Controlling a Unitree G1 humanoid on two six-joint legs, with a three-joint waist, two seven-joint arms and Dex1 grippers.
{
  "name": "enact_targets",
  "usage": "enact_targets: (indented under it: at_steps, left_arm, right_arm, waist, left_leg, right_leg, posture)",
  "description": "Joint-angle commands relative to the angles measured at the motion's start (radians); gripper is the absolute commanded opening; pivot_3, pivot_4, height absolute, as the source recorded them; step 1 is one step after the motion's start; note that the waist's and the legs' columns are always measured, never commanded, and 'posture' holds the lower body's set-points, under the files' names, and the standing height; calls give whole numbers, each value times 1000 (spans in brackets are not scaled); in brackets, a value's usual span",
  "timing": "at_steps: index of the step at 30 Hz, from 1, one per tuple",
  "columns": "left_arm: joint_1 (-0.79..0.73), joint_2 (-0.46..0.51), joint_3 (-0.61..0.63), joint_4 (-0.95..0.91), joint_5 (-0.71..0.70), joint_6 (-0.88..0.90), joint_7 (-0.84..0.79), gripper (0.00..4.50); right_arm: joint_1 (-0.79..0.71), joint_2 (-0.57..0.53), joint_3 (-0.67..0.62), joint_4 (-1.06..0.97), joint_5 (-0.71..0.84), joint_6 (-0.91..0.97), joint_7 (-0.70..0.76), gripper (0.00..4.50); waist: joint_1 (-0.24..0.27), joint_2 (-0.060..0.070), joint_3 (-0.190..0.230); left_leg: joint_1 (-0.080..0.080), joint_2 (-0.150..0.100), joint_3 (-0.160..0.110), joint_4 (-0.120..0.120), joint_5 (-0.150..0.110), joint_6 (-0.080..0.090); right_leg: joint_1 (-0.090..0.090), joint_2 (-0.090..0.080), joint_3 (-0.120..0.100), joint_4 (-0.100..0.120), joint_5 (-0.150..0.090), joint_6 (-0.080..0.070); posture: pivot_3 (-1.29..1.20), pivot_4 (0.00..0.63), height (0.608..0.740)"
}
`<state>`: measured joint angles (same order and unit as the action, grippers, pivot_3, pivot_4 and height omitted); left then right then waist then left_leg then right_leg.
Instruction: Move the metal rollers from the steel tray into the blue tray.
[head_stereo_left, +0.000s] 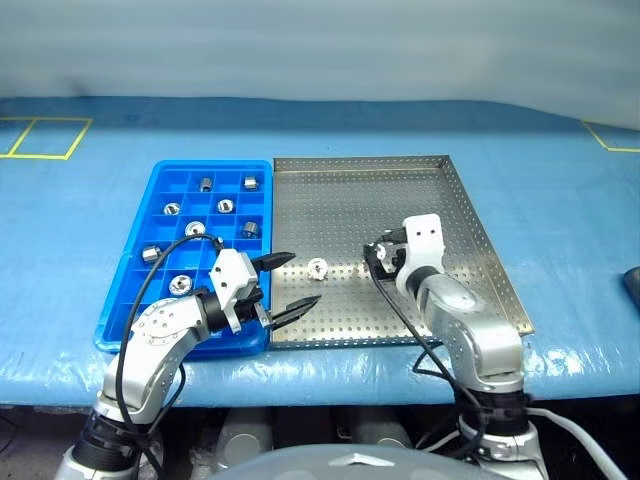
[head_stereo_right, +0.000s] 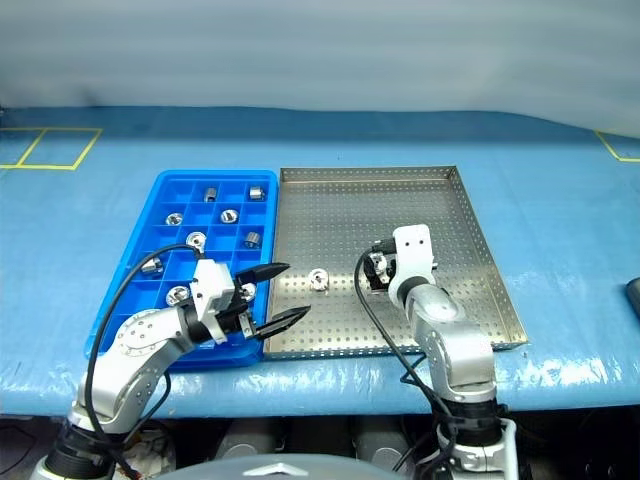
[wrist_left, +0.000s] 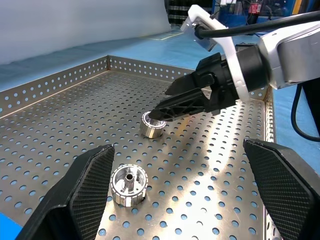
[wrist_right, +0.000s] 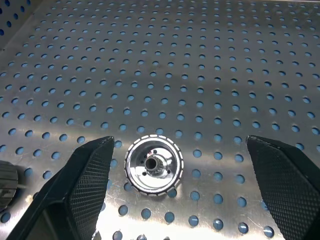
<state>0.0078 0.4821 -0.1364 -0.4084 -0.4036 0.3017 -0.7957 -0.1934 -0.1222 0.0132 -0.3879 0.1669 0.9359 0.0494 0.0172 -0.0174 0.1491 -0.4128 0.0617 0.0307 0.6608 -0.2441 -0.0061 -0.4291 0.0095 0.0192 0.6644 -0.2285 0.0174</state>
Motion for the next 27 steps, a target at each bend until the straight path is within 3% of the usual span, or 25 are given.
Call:
enact_targets:
  at_steps: [1, 8, 13, 17, 18, 27]
  left_arm:
    - [-7, 0, 7, -27, -8, -11, -3, 4500]
    - [2, -2, 11, -32, -6, -16, 4, 4500]
    - [14, -3, 16, -39, -6, -19, 14, 4500]
    - [28, -3, 21, -46, -5, -22, 25, 4500]
    - [32, -4, 23, -48, -5, -22, 28, 4500]
    - [94, -40, 90, -83, 12, -63, 134, 4500]
  right_arm:
    - [-36, 25, -4, 57, -20, -63, -23, 4460]
    - [-43, 57, 21, 166, -51, -127, -29, 4460]
    - [-24, 60, 47, 174, -57, -143, -13, 3248]
    - [-26, 55, 57, 158, -59, -139, -6, 1862]
    - [-30, 54, 58, 151, -60, -135, -2, 1713]
    - [-168, 14, 119, 73, -68, -91, 61, 1718]
  waist:
    - [0, 0, 0]
    - [3, 0, 0]
    - [4, 0, 0]
    - [8, 0, 0]
    - [8, 0, 0]
    - [21, 0, 0]
  left_leg:
    - [0, 0, 0, 0, 0, 0]
    - [0, 0, 0, 0, 0, 0]
    - [0, 0, 0, 0, 0, 0]
    - [0, 0, 0, 0, 0, 0]
    - [0, 0, 0, 0, 0, 0]
    - [0, 0, 0, 0, 0, 0]
  right_leg:
    - [0, 0, 0, 0, 0, 0]
    - [0, 0, 0, 0, 0, 0]
    - [0, 0, 0, 0, 0, 0]
    - [0, 0, 0, 0, 0, 0]
    - [0, 0, 0, 0, 0, 0]
    - [0, 0, 0, 1, 0, 0]
  posture:
    - [110, 150, 740]
    - [132, 150, 740]
    - [148, 150, 740]
    - [164, 150, 740]
    - [164, 150, 740]
    - [265, 150, 740]
